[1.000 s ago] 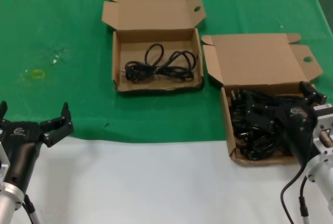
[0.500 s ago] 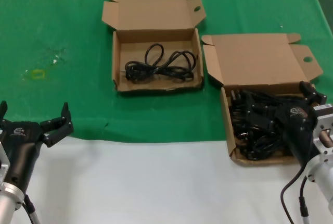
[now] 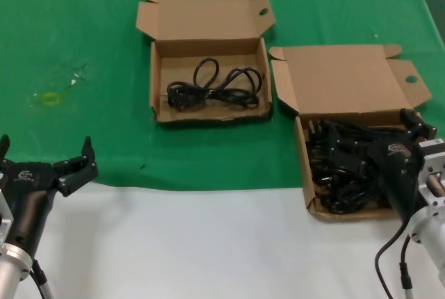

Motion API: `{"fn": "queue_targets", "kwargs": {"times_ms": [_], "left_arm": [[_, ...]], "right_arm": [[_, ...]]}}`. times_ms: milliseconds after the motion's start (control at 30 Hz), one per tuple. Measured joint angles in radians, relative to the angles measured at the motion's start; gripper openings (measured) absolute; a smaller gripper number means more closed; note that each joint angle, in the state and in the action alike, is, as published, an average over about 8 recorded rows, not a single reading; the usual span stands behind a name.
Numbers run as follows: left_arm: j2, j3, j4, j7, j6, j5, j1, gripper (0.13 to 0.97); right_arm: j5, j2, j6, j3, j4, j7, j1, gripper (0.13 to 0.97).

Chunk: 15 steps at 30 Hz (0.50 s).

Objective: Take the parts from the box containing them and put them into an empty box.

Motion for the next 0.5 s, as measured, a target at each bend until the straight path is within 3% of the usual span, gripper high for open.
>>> {"fn": "queue_targets", "kwargs": {"times_ms": [500], "left_arm": [[0.000, 0.000, 0.000, 0.000, 0.000, 0.000, 0.000, 0.966]], "right_arm": [[0.000, 0.000, 0.000, 0.000, 0.000, 0.000, 0.000, 0.966]]}}
